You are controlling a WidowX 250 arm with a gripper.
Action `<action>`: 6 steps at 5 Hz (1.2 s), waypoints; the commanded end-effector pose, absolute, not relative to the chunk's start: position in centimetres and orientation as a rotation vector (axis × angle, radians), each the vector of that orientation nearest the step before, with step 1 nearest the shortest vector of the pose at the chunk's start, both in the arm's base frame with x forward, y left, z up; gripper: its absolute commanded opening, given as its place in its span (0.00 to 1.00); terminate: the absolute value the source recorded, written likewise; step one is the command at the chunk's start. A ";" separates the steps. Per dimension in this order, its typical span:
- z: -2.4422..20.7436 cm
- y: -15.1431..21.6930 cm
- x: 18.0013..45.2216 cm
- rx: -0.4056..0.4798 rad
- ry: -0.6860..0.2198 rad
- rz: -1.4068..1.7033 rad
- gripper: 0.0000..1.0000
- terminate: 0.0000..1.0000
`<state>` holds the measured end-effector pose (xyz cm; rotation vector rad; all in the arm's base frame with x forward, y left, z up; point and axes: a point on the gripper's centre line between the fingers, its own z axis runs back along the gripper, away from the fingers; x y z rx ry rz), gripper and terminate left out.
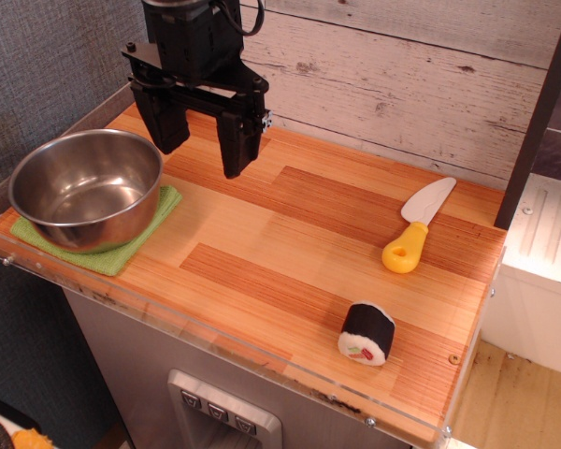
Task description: Put the red and black thread into the pot.
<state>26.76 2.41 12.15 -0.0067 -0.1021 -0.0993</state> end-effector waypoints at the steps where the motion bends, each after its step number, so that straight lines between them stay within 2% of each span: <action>1: 12.2 2.4 26.8 -0.007 -0.102 -0.099 1.00 0.00; 3: 10.7 -4.3 24.7 0.010 -0.142 -0.103 1.00 0.00; 4: 9.4 -7.3 24.0 0.012 -0.128 -0.129 1.00 0.00; 6: 5.5 -9.1 24.6 0.010 -0.084 -0.098 1.00 0.00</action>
